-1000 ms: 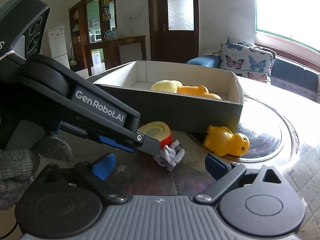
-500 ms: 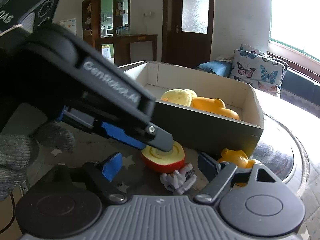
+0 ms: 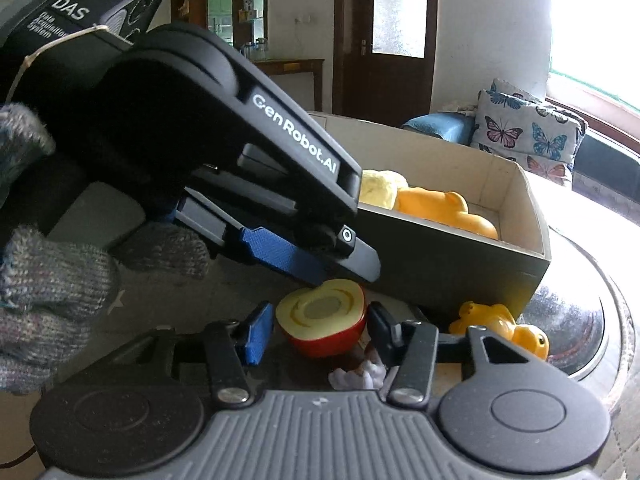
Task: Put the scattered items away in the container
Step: 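Close the left tool on the fruit slice and lift it, then carry the fruit slice into the box and open the left tool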
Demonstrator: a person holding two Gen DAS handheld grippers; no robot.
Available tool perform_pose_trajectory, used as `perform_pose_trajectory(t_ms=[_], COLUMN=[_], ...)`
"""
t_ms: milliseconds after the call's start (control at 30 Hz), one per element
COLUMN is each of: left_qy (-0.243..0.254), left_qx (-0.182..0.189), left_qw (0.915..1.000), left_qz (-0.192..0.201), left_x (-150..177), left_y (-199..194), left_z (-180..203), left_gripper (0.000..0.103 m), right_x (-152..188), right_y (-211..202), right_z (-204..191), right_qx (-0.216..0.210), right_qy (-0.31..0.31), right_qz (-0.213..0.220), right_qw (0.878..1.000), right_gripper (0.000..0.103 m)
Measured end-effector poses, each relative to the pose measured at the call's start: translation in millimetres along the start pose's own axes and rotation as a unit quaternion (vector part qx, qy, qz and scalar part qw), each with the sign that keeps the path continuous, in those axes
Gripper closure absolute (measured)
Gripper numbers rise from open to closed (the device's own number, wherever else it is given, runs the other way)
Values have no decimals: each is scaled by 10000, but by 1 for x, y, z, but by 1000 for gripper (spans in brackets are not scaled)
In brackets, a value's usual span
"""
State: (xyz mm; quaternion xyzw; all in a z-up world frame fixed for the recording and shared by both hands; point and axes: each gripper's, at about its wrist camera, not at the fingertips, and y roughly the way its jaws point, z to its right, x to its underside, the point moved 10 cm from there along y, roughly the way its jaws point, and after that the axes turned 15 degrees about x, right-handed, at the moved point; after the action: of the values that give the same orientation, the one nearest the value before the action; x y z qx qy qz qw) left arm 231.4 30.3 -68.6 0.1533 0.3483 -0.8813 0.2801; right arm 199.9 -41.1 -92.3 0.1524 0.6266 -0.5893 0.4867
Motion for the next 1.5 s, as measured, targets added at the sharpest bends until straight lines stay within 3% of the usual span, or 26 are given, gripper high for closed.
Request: perform_pose_trajectory(t_ms=[633,1067,1333,1500], left_qy=[-20,-121,294,555], left_qx=[-244,-122,128,163], left_qw=[9996,9998,9990,9975], left_qz=[-104,37,325,412], left_x=[6,3,-27,-54], left_y=[3,-10,-23,-11], left_z=[-9,6,47,63], left_gripper=[63,63,63,63], right_x=[3,-2,-40,-57], right_y=[6,-10,-34,-21], right_z=[-2,-2,19,38], right_qx=[142,225,407,462], right_qy=[-247,-240,-117,84], right_qz=[10,240,783,813], right_qw=[9996,9992,9960,9956], right_gripper=[48,50,50,50])
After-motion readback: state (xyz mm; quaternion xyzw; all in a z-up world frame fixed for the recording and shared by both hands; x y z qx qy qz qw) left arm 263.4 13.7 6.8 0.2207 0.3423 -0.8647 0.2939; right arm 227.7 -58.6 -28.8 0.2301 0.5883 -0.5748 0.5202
